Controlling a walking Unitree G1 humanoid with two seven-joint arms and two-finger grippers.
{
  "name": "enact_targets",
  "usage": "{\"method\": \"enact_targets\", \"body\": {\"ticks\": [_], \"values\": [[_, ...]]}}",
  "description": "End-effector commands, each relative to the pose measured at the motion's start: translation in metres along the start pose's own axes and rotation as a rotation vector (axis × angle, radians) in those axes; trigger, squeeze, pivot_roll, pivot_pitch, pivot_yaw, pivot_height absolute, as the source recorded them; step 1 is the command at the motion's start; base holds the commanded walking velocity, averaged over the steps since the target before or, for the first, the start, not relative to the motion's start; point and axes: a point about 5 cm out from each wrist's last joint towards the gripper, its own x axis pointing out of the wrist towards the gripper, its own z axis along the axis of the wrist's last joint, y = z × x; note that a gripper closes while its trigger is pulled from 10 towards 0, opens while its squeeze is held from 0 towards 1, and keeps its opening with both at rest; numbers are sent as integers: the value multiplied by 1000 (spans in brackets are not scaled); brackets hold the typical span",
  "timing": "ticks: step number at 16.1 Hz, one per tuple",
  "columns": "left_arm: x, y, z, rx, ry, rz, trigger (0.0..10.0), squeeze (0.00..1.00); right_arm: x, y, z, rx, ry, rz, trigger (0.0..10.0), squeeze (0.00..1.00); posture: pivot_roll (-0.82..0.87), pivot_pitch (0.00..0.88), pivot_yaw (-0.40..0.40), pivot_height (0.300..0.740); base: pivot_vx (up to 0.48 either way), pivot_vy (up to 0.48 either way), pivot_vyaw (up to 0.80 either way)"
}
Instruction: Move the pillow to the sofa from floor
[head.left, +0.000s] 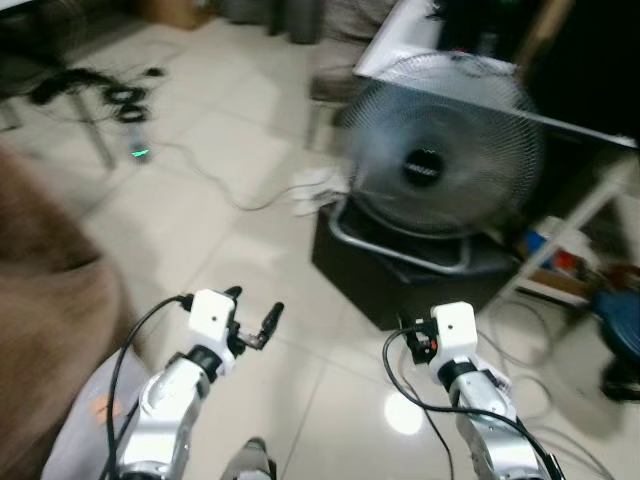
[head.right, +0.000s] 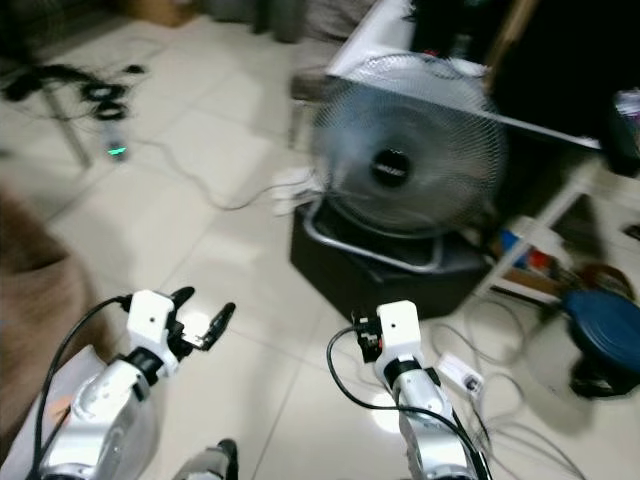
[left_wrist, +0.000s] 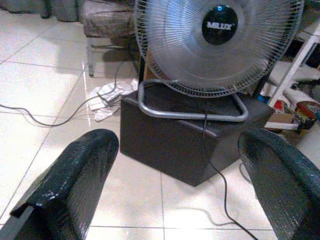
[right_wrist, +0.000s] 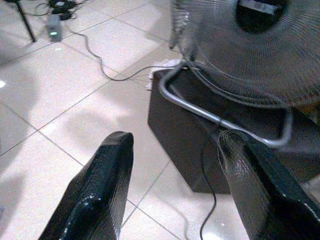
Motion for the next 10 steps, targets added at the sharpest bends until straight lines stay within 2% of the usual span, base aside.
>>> {"method": "enact_targets", "body": {"ticks": [1,5,10], "values": [[-1,-1,0,16,2,-7,10000,0,0,0,1,-9,-6,6,10000,51,-15,77,-123,740,0,0,756],[0,-1,0,23,2,-5,10000,0,1,-1,2,-48,-8,18,10000,157,-13,76,-124,740,0,0,756],[1,-3,-1,26,6,-12,10000,0,3,0,3,-69,-9,31,10000,224,-13,85,-126,740,0,0,756]]}}
